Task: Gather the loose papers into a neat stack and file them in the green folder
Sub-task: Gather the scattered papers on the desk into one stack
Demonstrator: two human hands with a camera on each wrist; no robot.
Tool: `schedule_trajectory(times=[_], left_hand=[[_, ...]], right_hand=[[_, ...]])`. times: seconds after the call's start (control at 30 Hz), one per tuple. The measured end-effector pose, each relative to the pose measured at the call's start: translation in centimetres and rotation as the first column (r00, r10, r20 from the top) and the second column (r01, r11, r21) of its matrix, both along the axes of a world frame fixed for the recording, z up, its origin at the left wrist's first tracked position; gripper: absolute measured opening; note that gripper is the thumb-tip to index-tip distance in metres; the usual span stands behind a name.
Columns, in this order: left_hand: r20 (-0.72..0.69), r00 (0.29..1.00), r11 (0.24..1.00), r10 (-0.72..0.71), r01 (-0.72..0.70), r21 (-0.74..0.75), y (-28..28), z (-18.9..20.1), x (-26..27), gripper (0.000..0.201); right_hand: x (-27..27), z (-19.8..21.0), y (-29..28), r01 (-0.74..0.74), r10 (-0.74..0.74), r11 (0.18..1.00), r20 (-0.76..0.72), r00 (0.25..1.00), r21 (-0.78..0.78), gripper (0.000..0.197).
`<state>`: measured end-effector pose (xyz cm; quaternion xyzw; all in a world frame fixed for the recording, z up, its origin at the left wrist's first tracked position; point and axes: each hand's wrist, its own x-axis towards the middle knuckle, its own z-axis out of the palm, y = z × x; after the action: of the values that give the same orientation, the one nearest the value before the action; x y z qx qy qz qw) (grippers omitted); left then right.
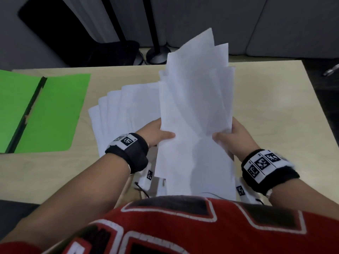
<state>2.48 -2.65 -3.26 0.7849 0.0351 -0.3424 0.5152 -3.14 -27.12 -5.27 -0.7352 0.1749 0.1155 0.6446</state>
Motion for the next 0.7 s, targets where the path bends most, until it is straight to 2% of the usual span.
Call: schedule_trajectory(times=[0.13, 0.27, 0.37, 0.43, 0.47, 0.53, 0.57, 0.63, 0.7], left_hand=[[0.04, 0.999, 0.997, 0.033, -0.03, -0.072, 0.6, 0.6, -1.2, 0.038], [0.062, 0.998, 0.987, -0.031, 0.041, -0.157, 1.3, 1.9, -2.1, 0.043], [0.039, 0.998, 0.983, -0.04, 0.046, -0.176, 1.4, 2.4, -2.5, 0.045], [0.04, 0.997, 0.991, -0.069, 0.073, -0.115, 1.5, 2.5, -2.9, 0.043], [0.061, 0.993, 0.995, -0.097, 0.099, -0.032, 1.5, 2.6, -3.1, 0.042], [0.124, 0.986, 0.989, -0.113, 0.1, 0.105, 1.4, 2.6, -3.5, 0.042], [0.151, 0.985, 0.99, -0.087, 0.068, 0.126, 1.3, 2.6, -3.6, 0.04], [0.191, 0.981, 0.994, -0.032, 0.012, 0.106, 0.7, 2.9, -4.1, 0.026], [0.219, 0.975, 0.998, 0.032, -0.043, 0.044, -0.1, 3.3, -4.7, 0.023]], right_hand=[[-0.9, -0.1, -0.7, 0.04, -0.04, 0.999, 0.057, 0.998, -0.004, 0.04], [-1.8, 0.0, -1.3, 0.026, -0.038, 0.99, 0.085, 0.996, 0.141, 0.047], [-1.8, 0.1, -1.5, 0.027, -0.056, 0.952, 0.09, 0.994, 0.304, 0.074], [-1.9, 0.0, -1.6, 0.028, -0.052, 0.944, 0.067, 0.996, 0.327, 0.091], [-2.1, 0.1, -1.6, 0.012, -0.032, 0.956, 0.064, 0.997, 0.294, 0.09], [-2.5, 0.4, -1.8, -0.022, 0.008, 0.988, 0.089, 0.996, 0.152, 0.061], [-2.7, 0.7, -1.9, -0.013, 0.006, 0.998, 0.103, 0.995, 0.06, 0.046], [-3.0, 1.4, -1.6, 0.022, -0.001, 0.99, 0.15, 0.989, -0.14, 0.029], [-3.3, 2.3, -0.5, 0.053, 0.025, 0.956, 0.259, 0.966, -0.289, 0.027]])
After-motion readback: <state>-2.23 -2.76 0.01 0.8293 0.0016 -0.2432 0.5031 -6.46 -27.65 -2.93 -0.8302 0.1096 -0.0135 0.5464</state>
